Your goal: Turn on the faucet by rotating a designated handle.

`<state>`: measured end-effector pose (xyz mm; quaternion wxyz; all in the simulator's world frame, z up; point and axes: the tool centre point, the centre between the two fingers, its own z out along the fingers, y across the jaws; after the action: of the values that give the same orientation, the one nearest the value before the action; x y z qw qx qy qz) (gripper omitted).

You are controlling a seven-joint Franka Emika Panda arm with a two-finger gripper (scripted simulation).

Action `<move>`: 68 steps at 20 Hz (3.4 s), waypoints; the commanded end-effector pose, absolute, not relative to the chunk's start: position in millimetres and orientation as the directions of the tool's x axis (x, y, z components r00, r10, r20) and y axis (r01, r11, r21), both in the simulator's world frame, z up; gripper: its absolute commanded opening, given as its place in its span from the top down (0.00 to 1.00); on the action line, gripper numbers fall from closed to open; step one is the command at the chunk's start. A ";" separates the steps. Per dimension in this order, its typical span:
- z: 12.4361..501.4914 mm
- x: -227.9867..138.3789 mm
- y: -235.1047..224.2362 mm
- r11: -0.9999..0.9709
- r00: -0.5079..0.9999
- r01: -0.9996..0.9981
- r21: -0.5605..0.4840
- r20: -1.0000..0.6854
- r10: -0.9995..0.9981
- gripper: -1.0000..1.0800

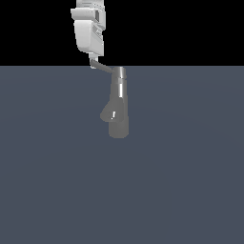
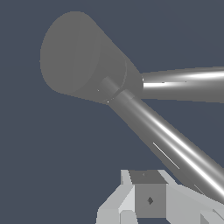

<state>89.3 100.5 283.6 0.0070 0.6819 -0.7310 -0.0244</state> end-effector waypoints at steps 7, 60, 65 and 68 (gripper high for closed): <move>290.7 65.5 82.7 0.068 -0.069 -0.996 0.056 -0.021 -0.997 1.00; 286.6 88.5 -54.5 0.012 -0.013 -0.999 0.040 -0.038 -0.999 1.00; 278.6 100.5 -60.5 0.019 -0.021 -0.999 0.043 -0.035 -0.999 1.00; 273.9 107.4 -64.1 0.024 -0.025 -0.999 0.045 -0.034 -0.999 1.00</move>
<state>104.8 -57.0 282.4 -0.0002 0.7016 -0.7121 -0.0260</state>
